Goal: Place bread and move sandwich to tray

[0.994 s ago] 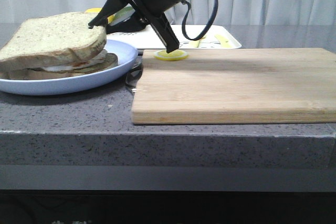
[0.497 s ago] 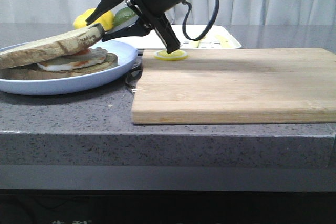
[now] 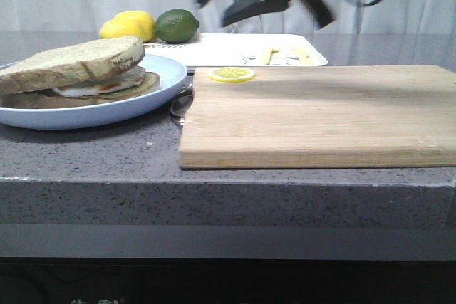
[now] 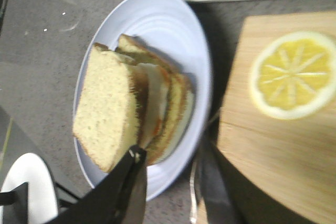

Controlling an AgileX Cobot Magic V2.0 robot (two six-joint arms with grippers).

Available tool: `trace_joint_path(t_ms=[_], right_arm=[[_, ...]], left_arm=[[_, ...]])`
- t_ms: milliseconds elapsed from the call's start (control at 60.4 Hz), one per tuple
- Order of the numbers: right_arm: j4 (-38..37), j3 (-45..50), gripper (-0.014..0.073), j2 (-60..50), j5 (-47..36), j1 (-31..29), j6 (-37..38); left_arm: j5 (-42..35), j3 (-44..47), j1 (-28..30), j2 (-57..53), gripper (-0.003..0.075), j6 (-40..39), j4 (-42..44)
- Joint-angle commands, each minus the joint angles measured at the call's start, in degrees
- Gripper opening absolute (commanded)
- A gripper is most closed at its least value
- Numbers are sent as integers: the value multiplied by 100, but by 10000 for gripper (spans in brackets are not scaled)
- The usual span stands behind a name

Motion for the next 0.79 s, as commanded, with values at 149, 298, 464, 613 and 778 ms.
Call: trace_joint_path(t_ms=[149,298,464,613,778], right_arm=[[-1510,676,281,-1627,-50,-1290,-65],[-3047,1523,281,-2721,-539,-1826,-161],[-4039,2681,281,-3985,-1448,-1837,-185],[-4035,3615,281,-5081,-1981,-1789,-191],[-4035,4555,274,-6391,-2214,-1778,-191]], left_arm=[[-430,-187,12,51,659,-39,-10],[-417,-152,12,51,659,-39,-20],[-417,-149,12,51,659,-39,-20],[-417,-149,12,51,659,-39,-20],[-417,-149,12,51,659,-39,-20]])
